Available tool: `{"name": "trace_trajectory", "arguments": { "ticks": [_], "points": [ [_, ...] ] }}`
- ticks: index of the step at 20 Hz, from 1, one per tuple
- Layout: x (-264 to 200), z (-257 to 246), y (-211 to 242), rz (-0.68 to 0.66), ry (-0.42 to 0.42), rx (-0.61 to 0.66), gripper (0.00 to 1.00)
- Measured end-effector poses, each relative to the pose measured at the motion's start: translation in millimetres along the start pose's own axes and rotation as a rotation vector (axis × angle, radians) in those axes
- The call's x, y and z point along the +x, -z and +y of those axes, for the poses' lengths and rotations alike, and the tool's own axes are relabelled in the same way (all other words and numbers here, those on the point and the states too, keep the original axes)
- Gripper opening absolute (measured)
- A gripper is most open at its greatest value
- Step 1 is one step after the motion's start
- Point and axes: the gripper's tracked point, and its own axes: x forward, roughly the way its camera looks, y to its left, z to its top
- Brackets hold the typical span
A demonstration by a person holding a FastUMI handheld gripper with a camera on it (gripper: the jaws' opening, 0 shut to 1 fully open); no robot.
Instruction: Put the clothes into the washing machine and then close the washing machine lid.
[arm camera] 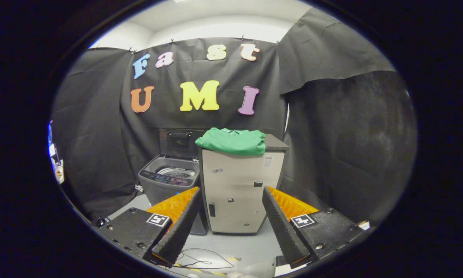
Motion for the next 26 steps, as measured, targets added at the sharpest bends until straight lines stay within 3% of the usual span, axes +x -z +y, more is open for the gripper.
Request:
{"name": "trace_trajectory", "arguments": {
  "ticks": [7,14,19,26],
  "points": [
    [-6.7,3.5,-31.5,-0.017,0.034,0.008,0.99],
    [15.2,1.5,-115.1,-0.081,0.069,0.008,0.99],
    [61.8,-10.5,-172.2,-0.070,0.091,0.029,0.99],
    [163.1,-6.3,-255.2,-0.084,0.036,0.061,0.99]
  ]
}}
